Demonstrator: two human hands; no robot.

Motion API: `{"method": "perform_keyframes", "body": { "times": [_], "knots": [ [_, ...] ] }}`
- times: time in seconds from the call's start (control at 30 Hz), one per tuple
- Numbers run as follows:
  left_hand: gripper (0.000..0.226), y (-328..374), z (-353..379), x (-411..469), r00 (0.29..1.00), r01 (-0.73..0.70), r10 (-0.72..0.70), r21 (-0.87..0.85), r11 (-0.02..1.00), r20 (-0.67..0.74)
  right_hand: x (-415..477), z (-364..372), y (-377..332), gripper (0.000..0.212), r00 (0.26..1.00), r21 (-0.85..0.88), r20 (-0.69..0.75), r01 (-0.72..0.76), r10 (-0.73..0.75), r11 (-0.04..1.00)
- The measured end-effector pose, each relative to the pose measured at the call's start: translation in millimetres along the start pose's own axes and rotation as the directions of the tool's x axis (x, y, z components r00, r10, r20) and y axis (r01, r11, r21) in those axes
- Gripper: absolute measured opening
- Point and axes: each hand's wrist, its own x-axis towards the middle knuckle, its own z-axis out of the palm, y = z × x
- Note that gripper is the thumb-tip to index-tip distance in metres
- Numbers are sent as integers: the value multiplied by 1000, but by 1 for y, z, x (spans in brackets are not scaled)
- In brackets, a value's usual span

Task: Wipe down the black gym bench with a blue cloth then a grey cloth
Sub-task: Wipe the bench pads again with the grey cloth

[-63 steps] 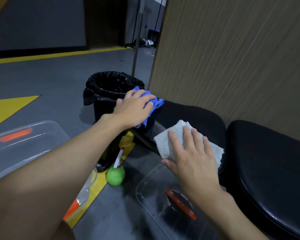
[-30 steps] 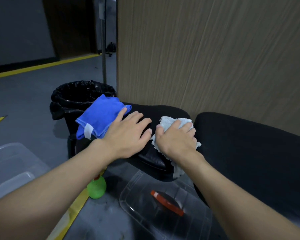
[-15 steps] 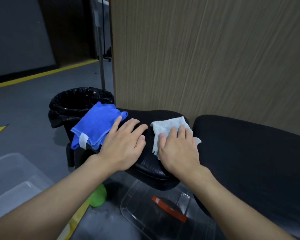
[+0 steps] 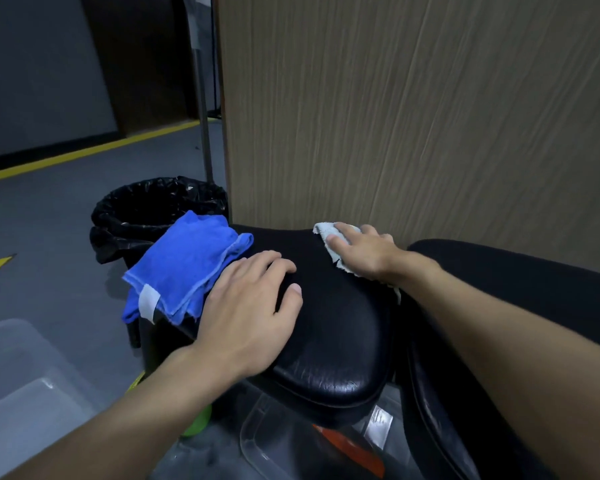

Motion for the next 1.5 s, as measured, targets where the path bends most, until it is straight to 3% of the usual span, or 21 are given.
{"method": "perform_keyframes", "body": {
  "times": [0.2,0.4,0.53,0.63,0.8,0.9,1.03,1.17,1.27,1.33,1.37,1.4,1.47,1.5],
  "knots": [
    [52,0,0,-1,999,6,-8,-38,999,-31,22,-10,-5,51,983,-133,62,181,-174,974],
    [40,-4,-1,-4,998,33,-39,-126,991,-51,49,-2,-51,57,943,-230,147,326,-299,917],
    [25,-2,-3,-6,995,72,-84,-179,981,-62,55,11,-80,56,884,-206,188,461,-427,863],
    [23,-2,-3,-6,996,61,-72,-172,983,-53,54,11,-69,58,881,-198,179,468,-438,861],
    [30,0,-2,-3,998,44,-47,-94,995,-33,37,11,-29,67,896,-286,54,437,-441,853],
    [30,7,-5,-2,997,69,-68,-29,997,23,16,12,-12,58,863,-268,-16,483,-505,833],
    [35,26,-15,1,992,95,-90,-57,994,88,-42,9,3,41,791,-18,-172,593,-587,805],
    [34,56,-25,-4,987,102,-76,-182,978,142,-102,-13,27,45,846,222,-370,482,-383,848],
    [32,73,-24,-5,987,56,-18,-230,972,161,-150,-44,42,38,700,92,-570,573,-429,814],
    [31,82,-21,-3,985,46,0,-261,964,174,-183,-61,48,39,631,8,-619,601,-468,800],
    [31,86,-18,-2,984,49,1,-270,962,180,-197,-65,50,38,654,-23,-586,577,-478,817],
    [31,89,-15,-1,983,50,-1,-267,962,182,-207,-65,54,39,735,-56,-498,502,-460,863],
    [31,93,-6,0,983,32,7,-206,978,183,-220,-53,62,53,940,-137,-193,259,-282,956],
    [31,95,-1,0,982,19,12,-166,986,186,-224,-45,66,61,979,-180,-76,175,-192,968]
  ]
}}
